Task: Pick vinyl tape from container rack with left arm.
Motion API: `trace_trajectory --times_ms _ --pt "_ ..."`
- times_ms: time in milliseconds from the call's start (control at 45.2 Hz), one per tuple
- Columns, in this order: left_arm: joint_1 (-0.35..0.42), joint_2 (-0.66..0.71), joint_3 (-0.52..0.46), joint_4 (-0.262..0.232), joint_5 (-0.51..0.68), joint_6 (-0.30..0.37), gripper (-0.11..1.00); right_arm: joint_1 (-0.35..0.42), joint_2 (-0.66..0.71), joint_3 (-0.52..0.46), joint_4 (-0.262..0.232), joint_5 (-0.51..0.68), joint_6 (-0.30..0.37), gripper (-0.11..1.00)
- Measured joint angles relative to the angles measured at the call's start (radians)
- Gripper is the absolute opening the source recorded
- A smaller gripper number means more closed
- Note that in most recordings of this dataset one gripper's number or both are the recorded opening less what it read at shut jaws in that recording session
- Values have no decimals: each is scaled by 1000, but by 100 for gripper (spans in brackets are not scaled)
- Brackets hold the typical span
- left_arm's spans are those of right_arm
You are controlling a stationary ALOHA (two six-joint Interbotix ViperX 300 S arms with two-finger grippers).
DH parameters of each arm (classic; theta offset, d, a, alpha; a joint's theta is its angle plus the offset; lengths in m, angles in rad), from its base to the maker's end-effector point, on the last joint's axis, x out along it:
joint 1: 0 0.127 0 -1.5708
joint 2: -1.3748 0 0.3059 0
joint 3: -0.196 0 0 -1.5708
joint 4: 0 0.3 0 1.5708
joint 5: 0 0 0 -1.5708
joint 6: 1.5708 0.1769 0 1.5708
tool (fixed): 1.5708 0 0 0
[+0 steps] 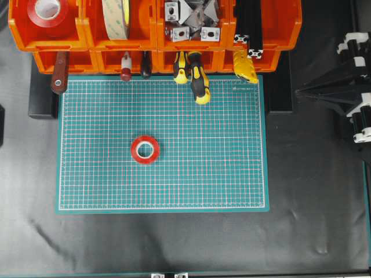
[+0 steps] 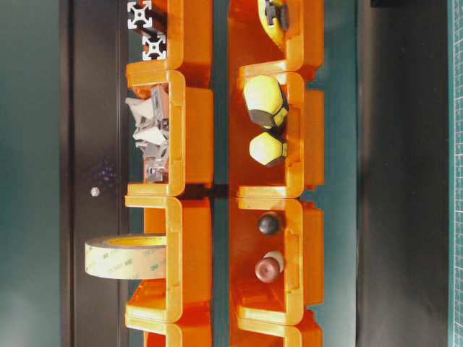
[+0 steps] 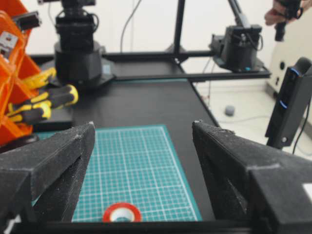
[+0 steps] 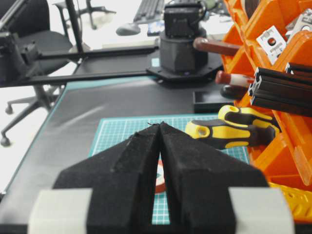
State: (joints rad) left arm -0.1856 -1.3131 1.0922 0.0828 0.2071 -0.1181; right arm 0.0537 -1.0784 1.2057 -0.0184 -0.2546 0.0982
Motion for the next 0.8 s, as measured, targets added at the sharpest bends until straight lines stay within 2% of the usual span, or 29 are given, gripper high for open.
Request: trace_trajectory --times_ms 243,553,796 --pt "0 -2 2 0 -14 15 78 2 3 0 -2 0 0 0" --pt "0 -2 14 0 -71 81 78 0 21 9 0 0 0 0" --pt "0 5 28 0 -60 52 78 0 23 9 0 0 -2 0"
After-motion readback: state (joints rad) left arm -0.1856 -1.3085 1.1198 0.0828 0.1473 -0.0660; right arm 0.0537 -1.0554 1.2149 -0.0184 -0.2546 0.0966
